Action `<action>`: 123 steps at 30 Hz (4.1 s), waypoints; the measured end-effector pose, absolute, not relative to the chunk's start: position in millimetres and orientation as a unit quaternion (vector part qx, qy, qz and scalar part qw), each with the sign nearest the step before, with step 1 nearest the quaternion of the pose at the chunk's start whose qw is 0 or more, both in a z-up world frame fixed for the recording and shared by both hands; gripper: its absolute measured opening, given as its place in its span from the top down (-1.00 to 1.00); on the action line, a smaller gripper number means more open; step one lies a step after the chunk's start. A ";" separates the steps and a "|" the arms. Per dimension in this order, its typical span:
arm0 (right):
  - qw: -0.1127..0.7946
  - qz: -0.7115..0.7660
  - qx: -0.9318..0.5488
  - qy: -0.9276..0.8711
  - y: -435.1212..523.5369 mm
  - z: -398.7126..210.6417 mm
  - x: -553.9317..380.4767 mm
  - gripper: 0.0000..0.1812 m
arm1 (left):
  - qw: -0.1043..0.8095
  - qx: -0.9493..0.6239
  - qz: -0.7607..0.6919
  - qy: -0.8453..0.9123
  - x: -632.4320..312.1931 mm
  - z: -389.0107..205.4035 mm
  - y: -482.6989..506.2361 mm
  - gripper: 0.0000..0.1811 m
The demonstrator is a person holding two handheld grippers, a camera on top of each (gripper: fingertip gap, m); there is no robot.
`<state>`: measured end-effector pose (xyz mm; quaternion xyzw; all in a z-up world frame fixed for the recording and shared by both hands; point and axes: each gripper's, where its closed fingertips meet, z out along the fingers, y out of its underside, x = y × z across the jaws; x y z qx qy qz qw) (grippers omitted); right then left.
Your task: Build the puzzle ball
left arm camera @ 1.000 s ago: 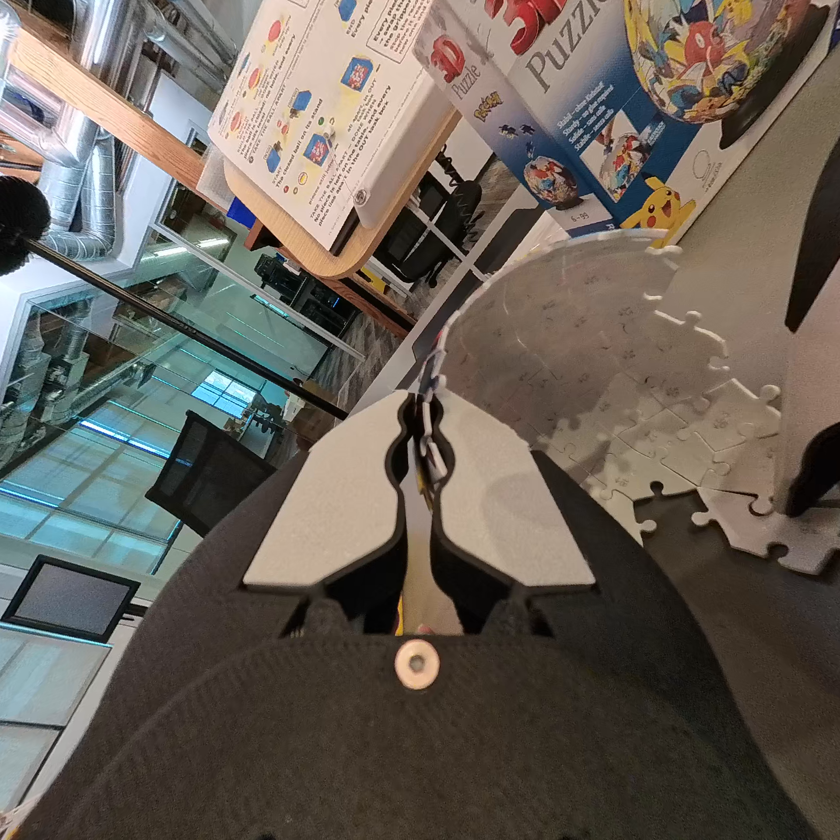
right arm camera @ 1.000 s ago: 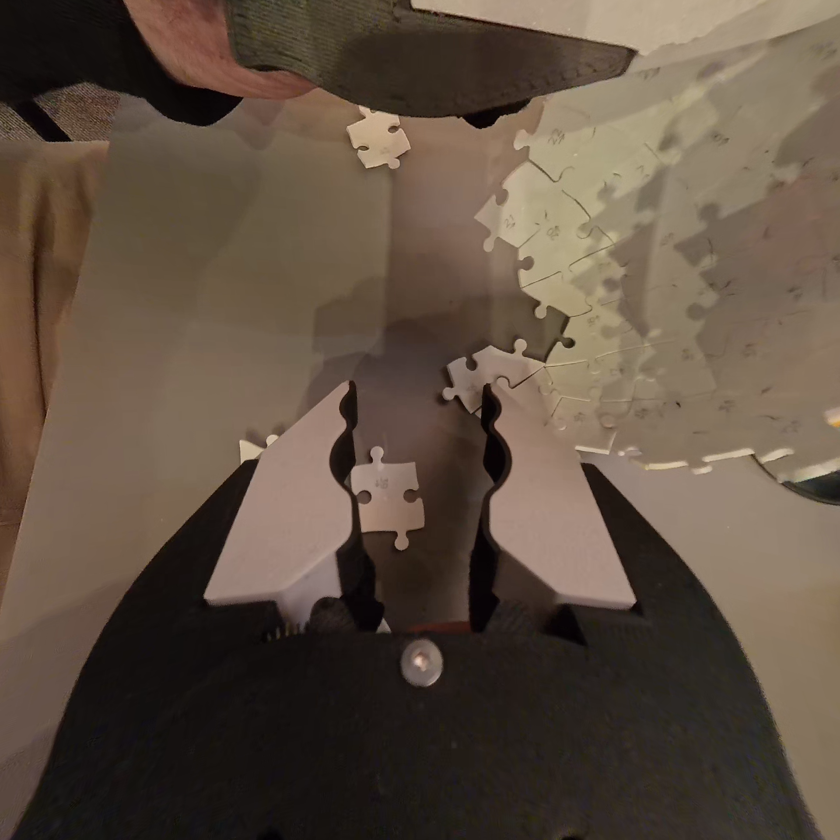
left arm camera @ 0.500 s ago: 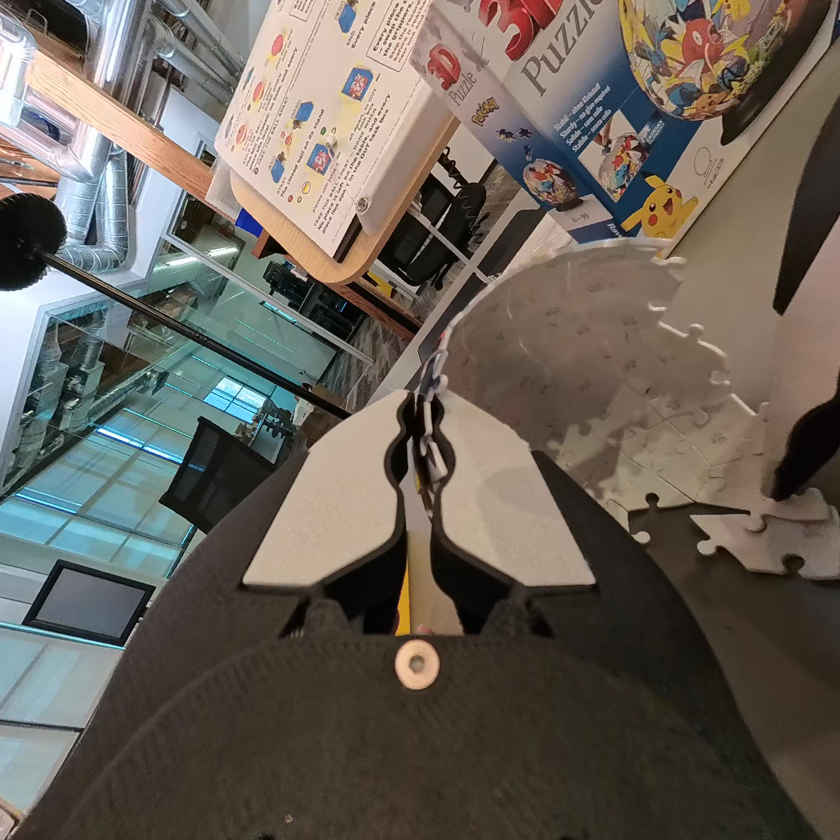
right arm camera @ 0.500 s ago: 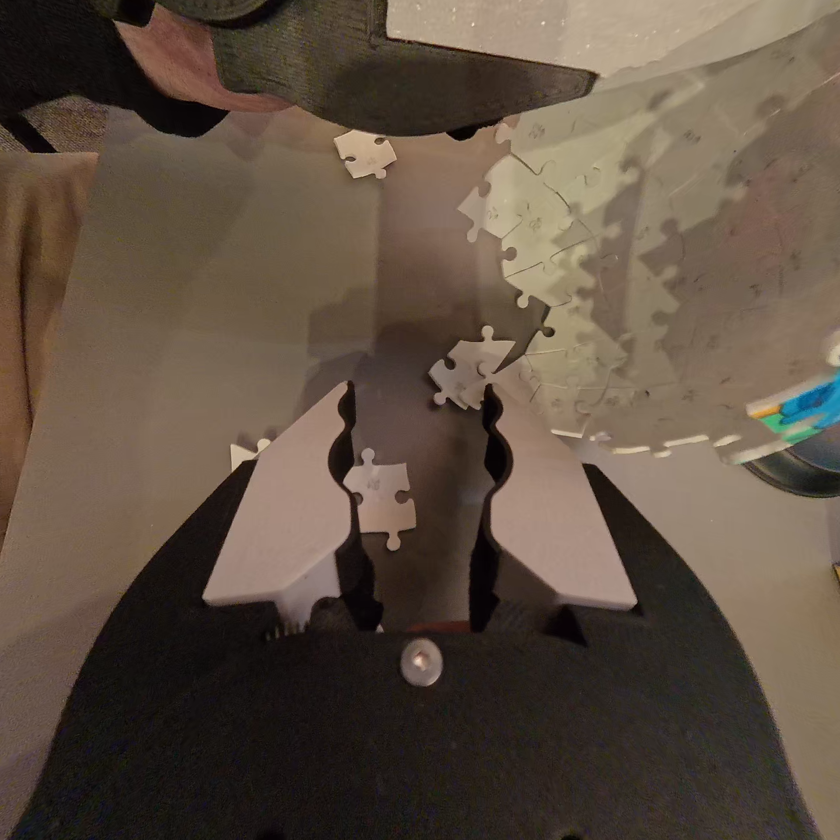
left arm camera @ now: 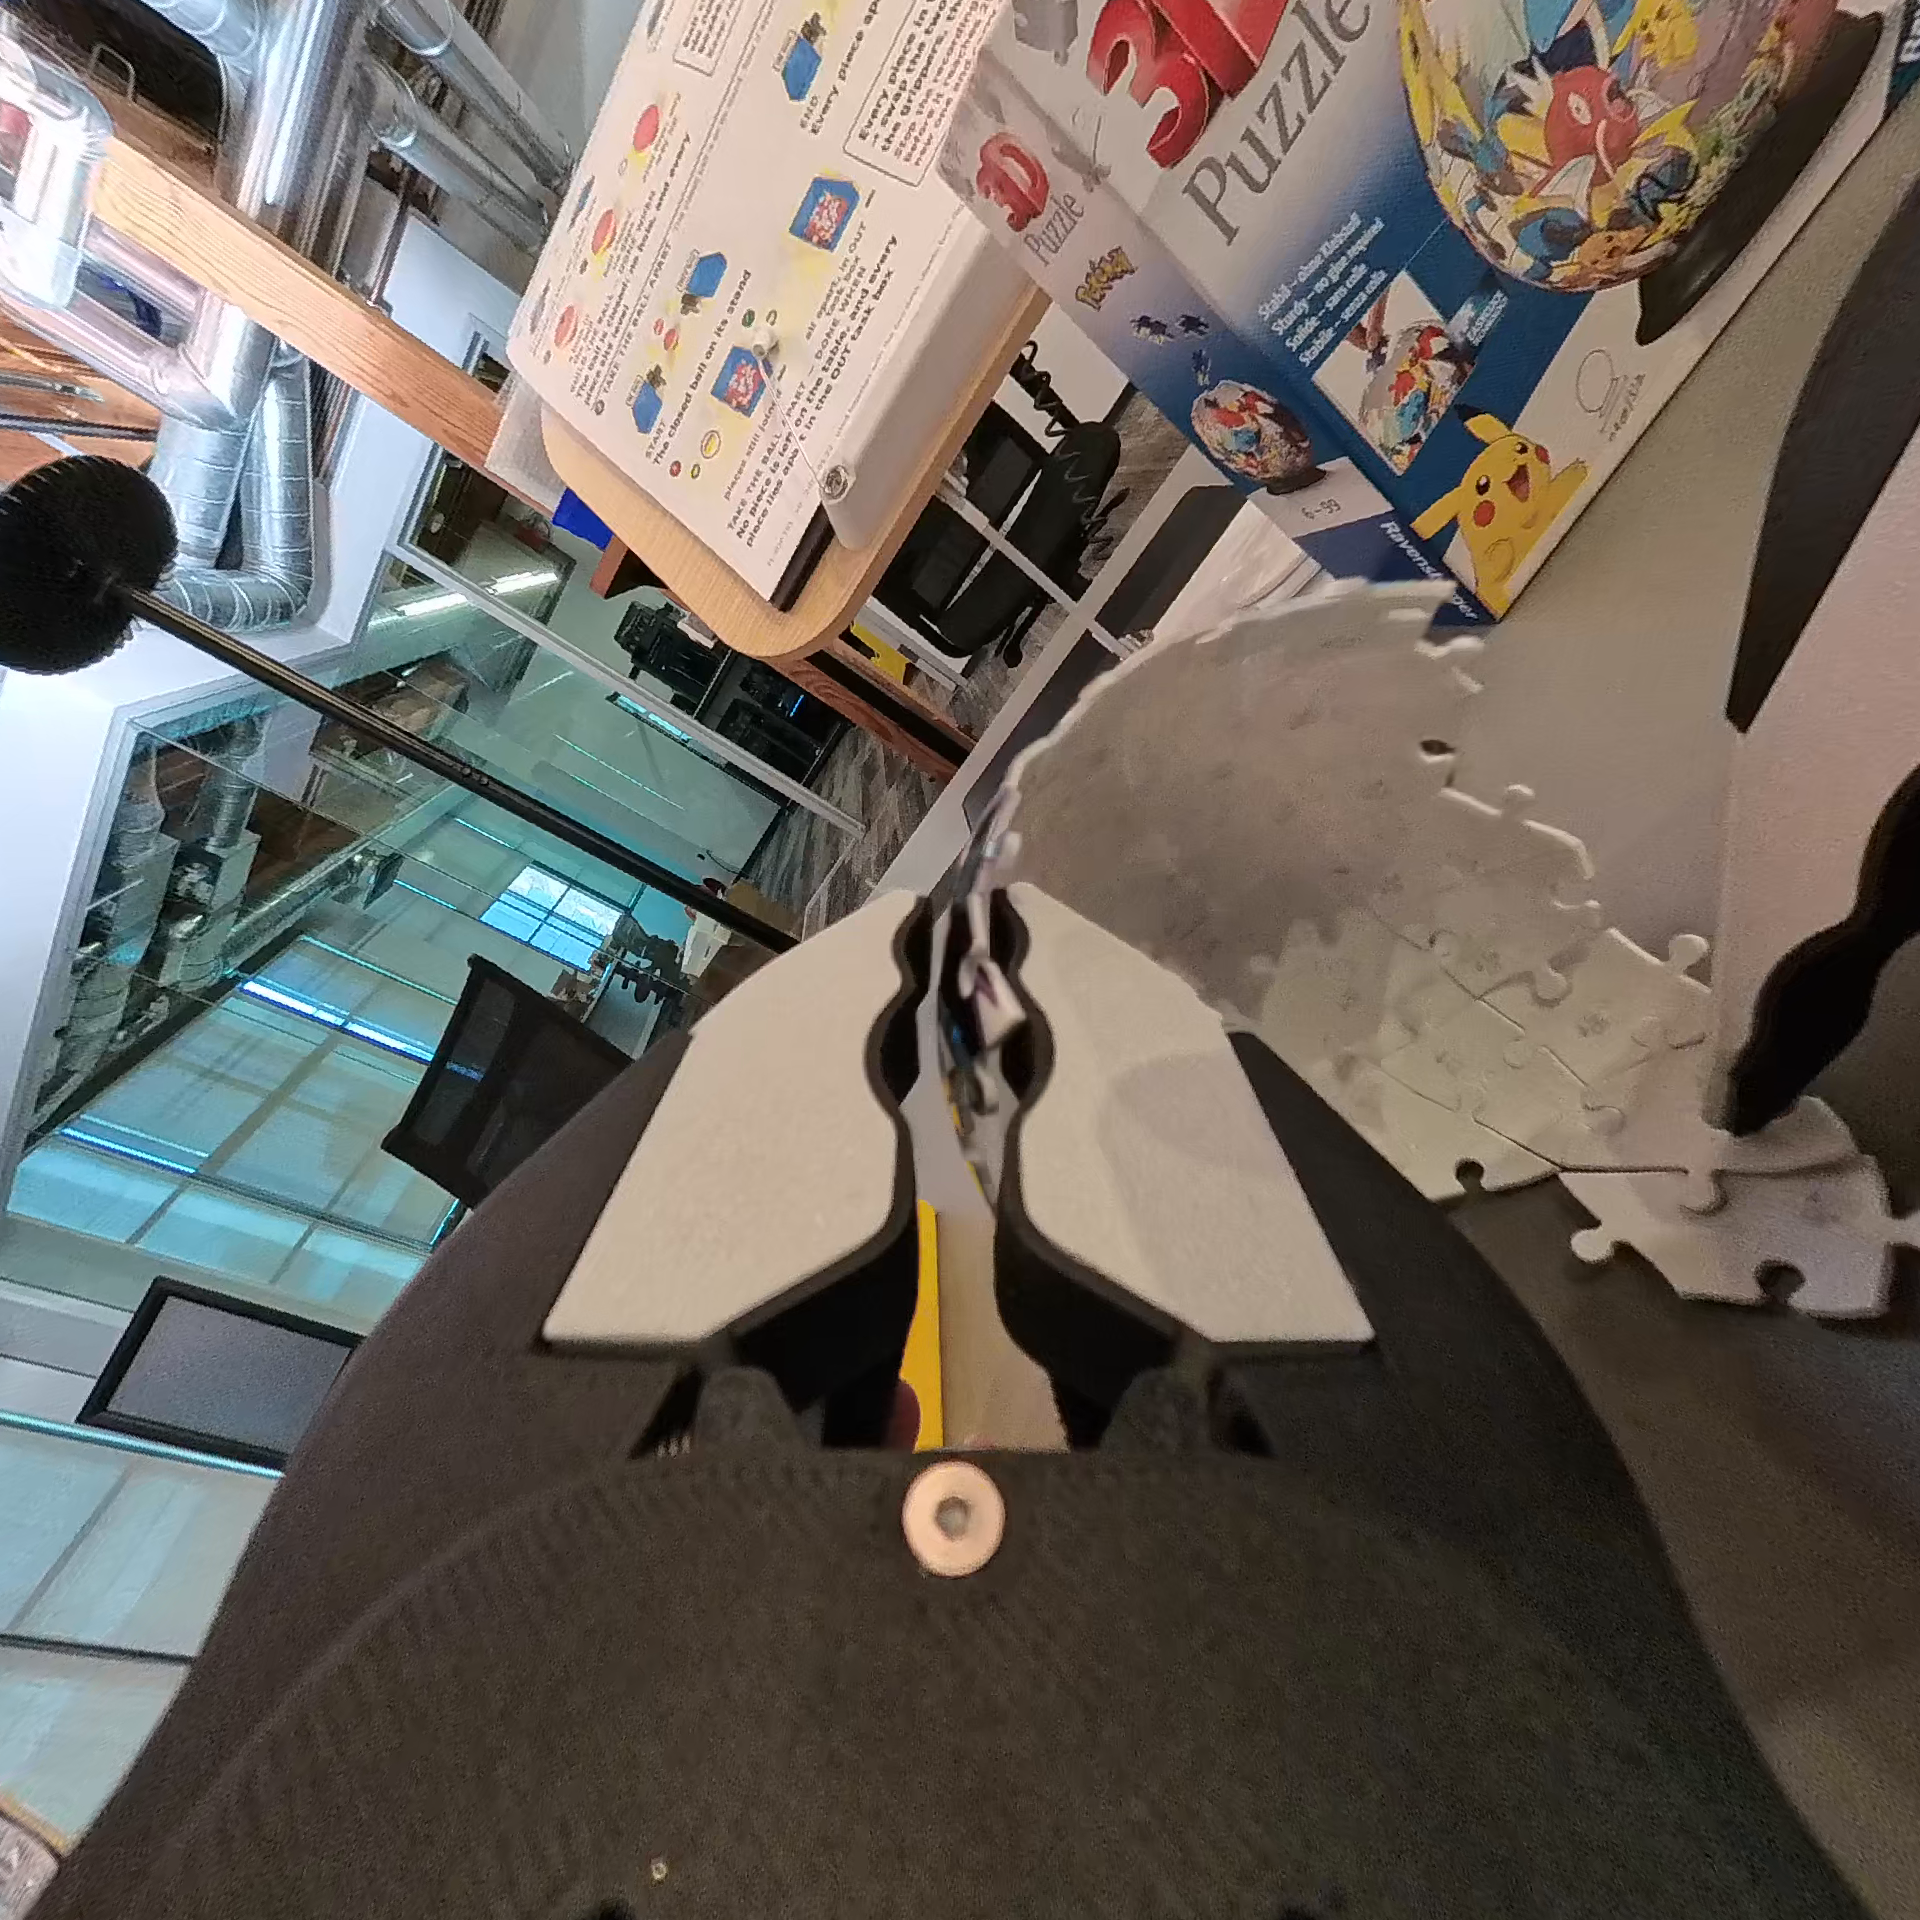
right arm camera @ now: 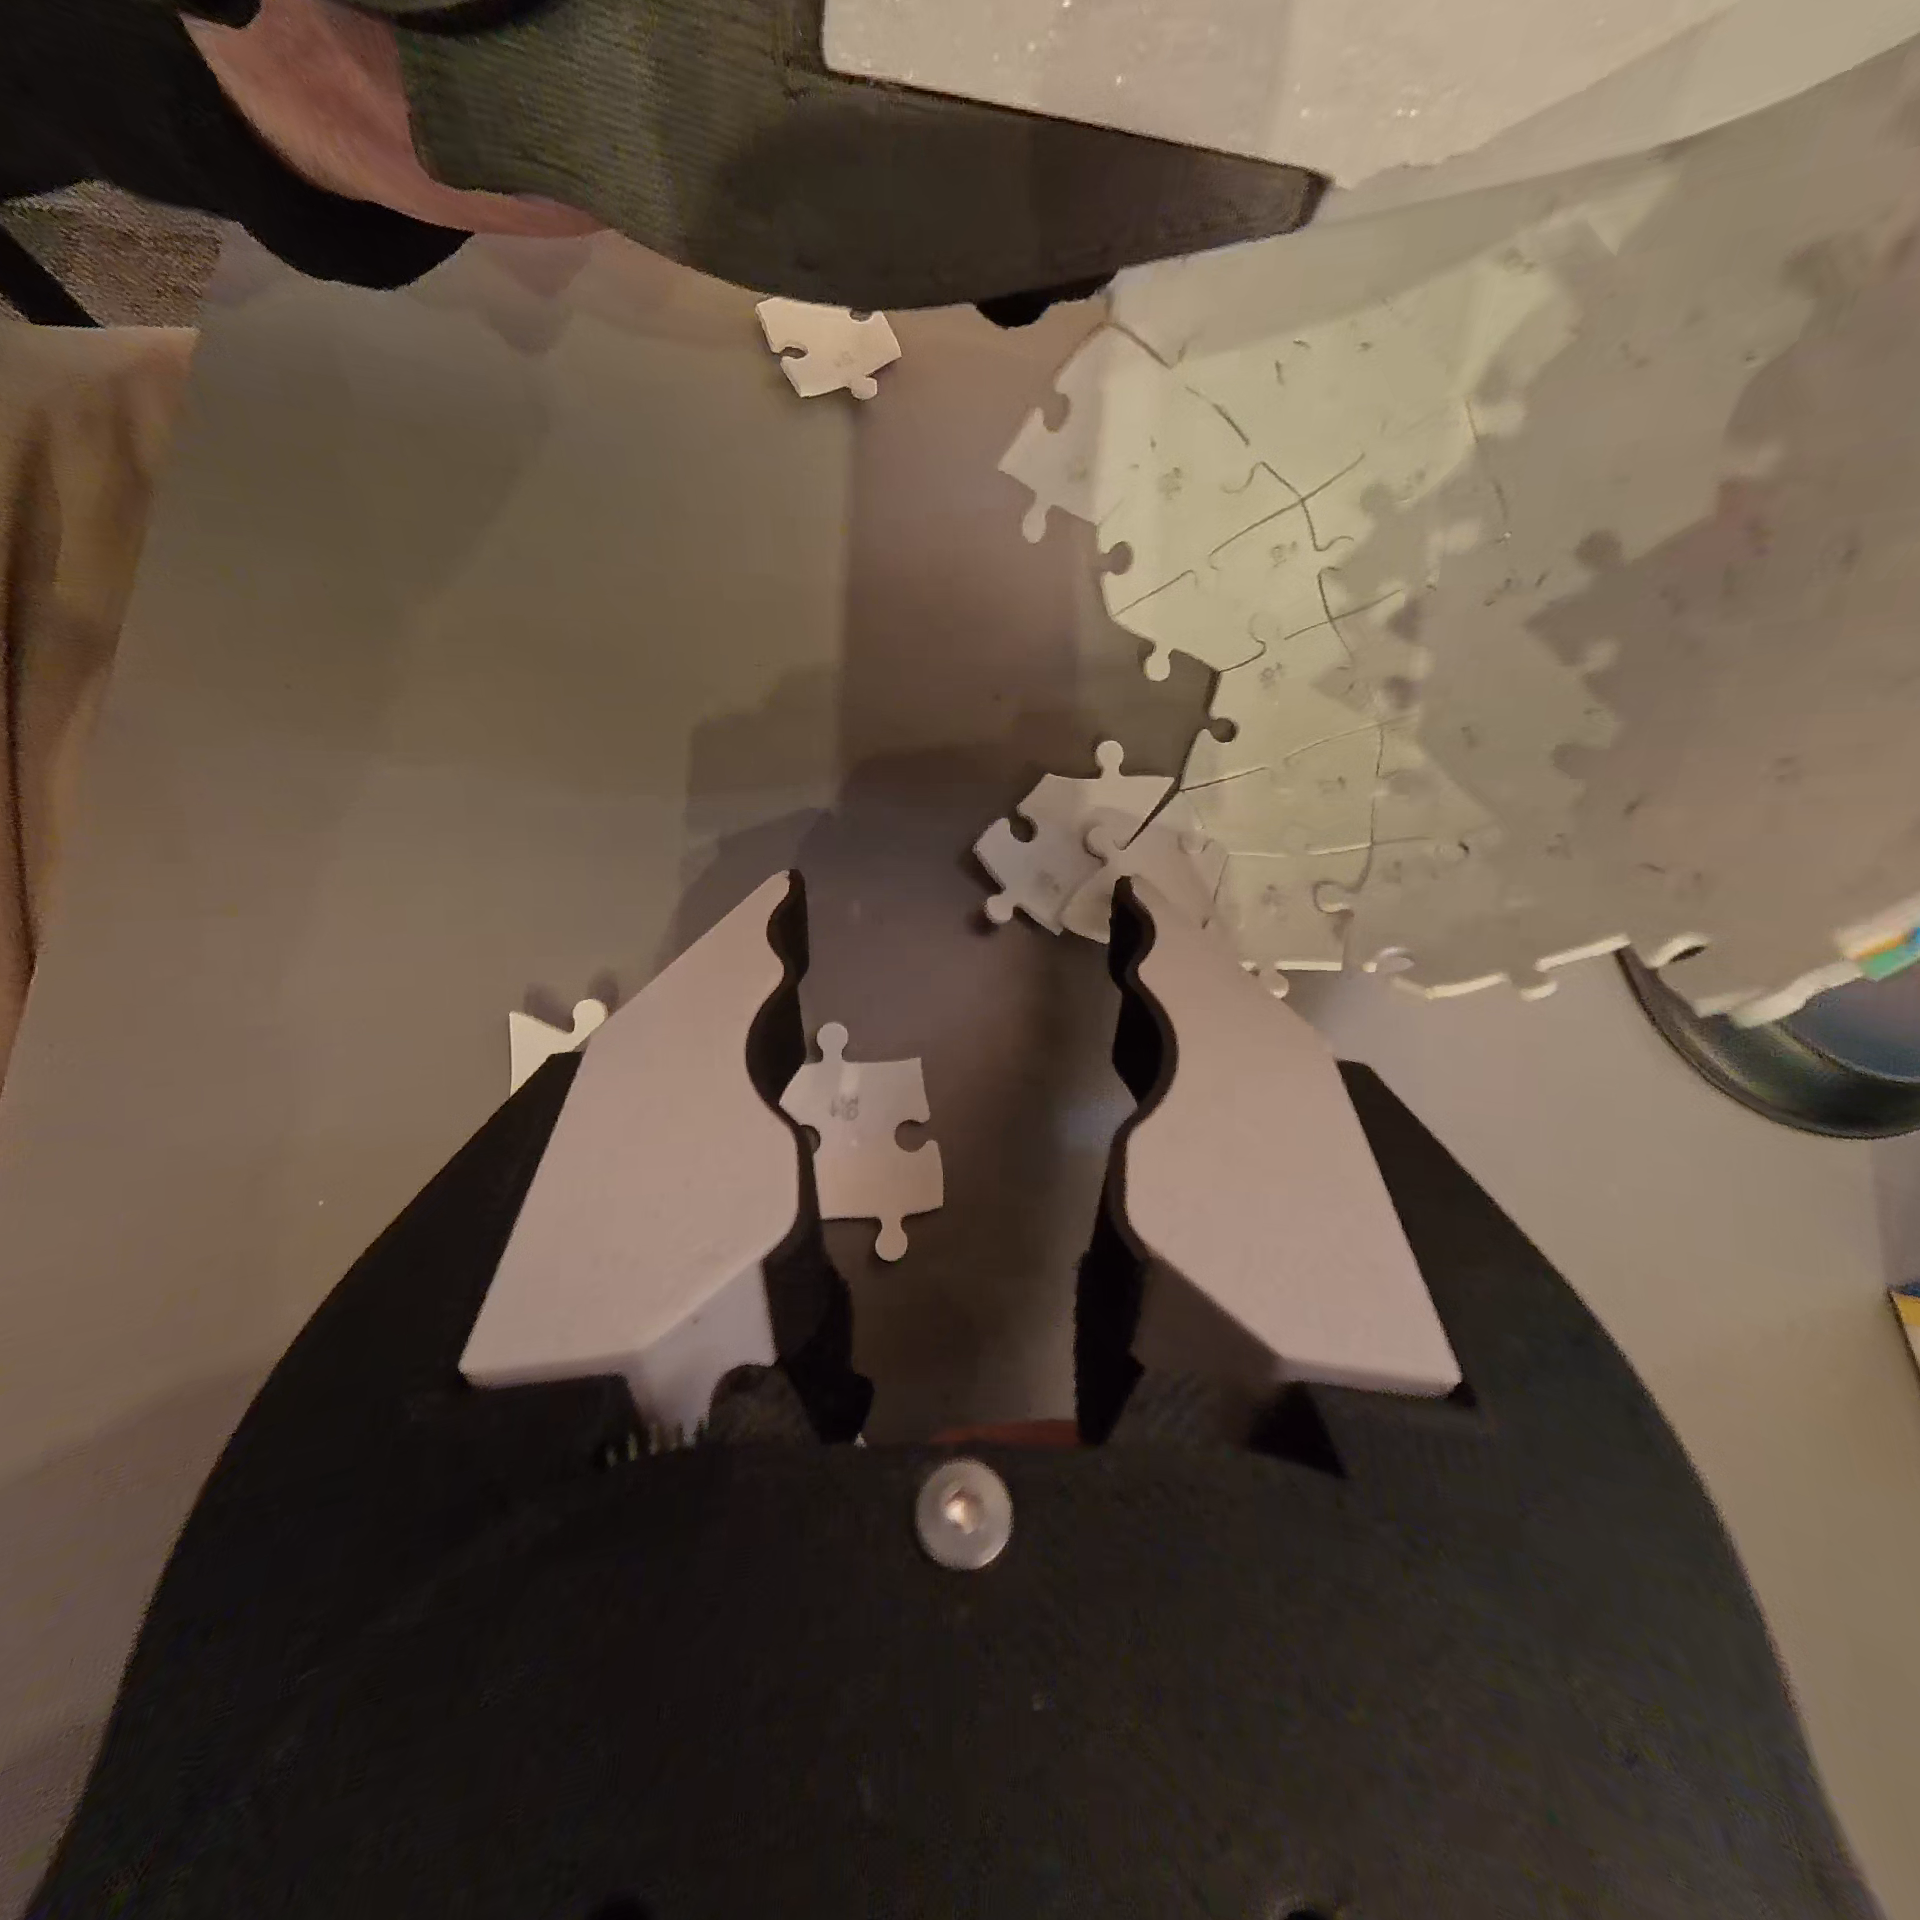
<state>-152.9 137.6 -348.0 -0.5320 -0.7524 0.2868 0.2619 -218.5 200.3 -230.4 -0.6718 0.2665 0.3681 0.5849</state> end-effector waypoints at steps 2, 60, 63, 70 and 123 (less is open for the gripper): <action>0.261 0.287 -0.531 -0.754 137.0 -347.9 -152.8 0.38 | 0.584 -0.672 0.369 0.266 -218.4 -230.0 199.8 0.88; 0.248 0.302 -0.524 -0.757 136.2 -348.8 -151.5 0.38 | 0.433 -0.798 0.142 0.394 -131.3 -297.6 92.3 0.91; 0.247 0.304 -0.524 -0.757 135.9 -348.8 -151.4 0.37 | 0.400 -0.823 0.137 0.380 -142.8 -314.7 97.5 0.92; 0.243 0.306 -0.521 -0.759 136.0 -348.9 -150.7 0.37 | 0.377 -0.828 0.132 0.393 -143.0 -332.2 118.2 0.79; 0.207 0.323 -0.456 -0.803 134.7 -349.6 -142.4 0.32 | 0.356 -0.859 0.110 0.351 -153.9 -347.7 142.1 0.83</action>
